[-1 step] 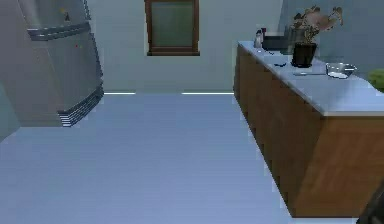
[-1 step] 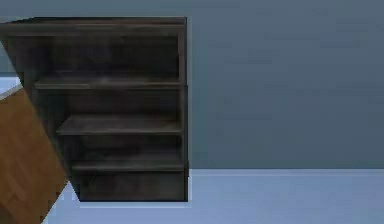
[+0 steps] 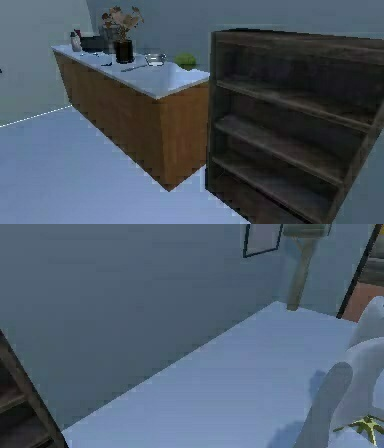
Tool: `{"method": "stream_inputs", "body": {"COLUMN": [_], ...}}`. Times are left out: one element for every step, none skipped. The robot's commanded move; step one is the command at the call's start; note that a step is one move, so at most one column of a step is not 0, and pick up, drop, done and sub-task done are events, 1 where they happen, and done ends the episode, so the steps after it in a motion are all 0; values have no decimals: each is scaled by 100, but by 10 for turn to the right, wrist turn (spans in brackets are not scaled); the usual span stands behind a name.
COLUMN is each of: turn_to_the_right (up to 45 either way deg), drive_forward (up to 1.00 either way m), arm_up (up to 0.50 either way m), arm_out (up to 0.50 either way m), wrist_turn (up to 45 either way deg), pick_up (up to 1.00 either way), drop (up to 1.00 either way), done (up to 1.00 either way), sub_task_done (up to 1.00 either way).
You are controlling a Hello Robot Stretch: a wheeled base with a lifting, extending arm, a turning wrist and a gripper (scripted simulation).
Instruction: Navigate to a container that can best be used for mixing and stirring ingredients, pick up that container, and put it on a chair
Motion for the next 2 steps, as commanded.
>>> {"method": "stream_inputs", "body": {"turn_to_the_right": [30,0], "drive_forward": [0,5], "arm_up": [0,0], "arm_out": [0,0], "wrist_turn": [0,0], "pick_up": [0,0], "drop": [0,0], "done": [0,0], "sub_task_done": [0,0]}}
